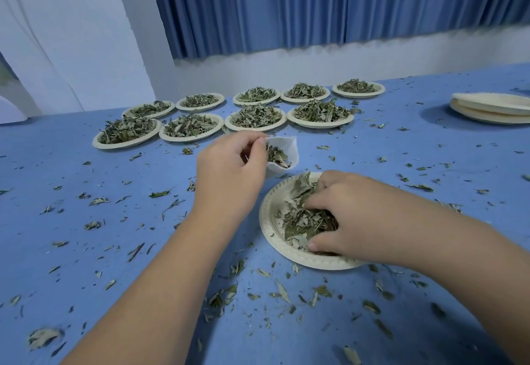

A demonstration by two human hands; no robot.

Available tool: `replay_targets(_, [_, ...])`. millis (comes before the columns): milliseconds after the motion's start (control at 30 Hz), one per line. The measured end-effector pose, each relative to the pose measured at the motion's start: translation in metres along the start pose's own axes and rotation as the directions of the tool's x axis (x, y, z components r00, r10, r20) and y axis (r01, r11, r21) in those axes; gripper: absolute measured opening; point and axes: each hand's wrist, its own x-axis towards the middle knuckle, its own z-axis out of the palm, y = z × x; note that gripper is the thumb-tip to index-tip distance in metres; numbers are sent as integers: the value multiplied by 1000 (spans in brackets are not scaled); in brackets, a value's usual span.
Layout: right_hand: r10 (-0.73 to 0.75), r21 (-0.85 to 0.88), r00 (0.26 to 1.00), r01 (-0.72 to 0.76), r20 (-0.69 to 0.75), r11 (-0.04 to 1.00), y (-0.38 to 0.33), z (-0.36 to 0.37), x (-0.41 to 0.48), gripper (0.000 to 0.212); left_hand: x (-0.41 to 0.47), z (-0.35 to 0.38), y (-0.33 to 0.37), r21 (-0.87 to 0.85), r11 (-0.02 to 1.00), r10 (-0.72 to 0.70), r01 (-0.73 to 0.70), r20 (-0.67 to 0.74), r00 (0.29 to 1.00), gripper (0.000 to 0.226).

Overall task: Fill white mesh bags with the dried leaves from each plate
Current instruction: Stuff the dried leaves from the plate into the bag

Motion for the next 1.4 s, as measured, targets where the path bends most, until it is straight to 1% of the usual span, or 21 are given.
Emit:
replay_targets(100, [3, -23, 1000, -2, 20, 1000, -4, 1, 1, 46, 0, 1, 0, 8, 1000, -14, 14, 10, 1000, 17])
replay_targets(367, [15, -81, 992, -5, 123, 997, -10, -3, 8, 35, 0, 1, -3, 38, 999, 22, -23, 23, 999, 18])
replay_targets(567, [-13, -49, 999, 15, 46, 999, -6, 4, 8, 33, -1, 1, -2, 63, 998, 29, -31, 30, 999, 17])
replay_targets(800, [-70, -43, 997, 69, -21, 997, -3, 9, 10, 16, -2, 0, -3, 79, 996, 48, -51, 41, 998, 18])
replay_targets(900, [-76, -26, 996, 75, -37, 997, 0, 11, 10, 15, -2, 1, -3, 108, 991, 75, -80, 51, 996, 18])
replay_targets(1067, [-84, 81, 993, 91, -79, 993, 7, 12, 8, 21, -2, 1, -3, 133, 987, 88, -95, 58, 994, 18])
replay_targets(1200, [-78, 236, 990, 103, -115, 966, 16, 6, 5, 13, -2, 1, -2, 131, 987, 90, -97, 52, 995, 18])
replay_targets(1367, [-36, 355, 978, 108, -204, 929, 28, -2, 4, 3, -3, 0, -2, 124, 988, 81, -90, 73, 994, 19])
replay_targets(1400, [-22, 384, 976, 106, -215, 917, 30, -4, 3, 5, -3, 0, -2, 127, 988, 81, -91, 80, 994, 19])
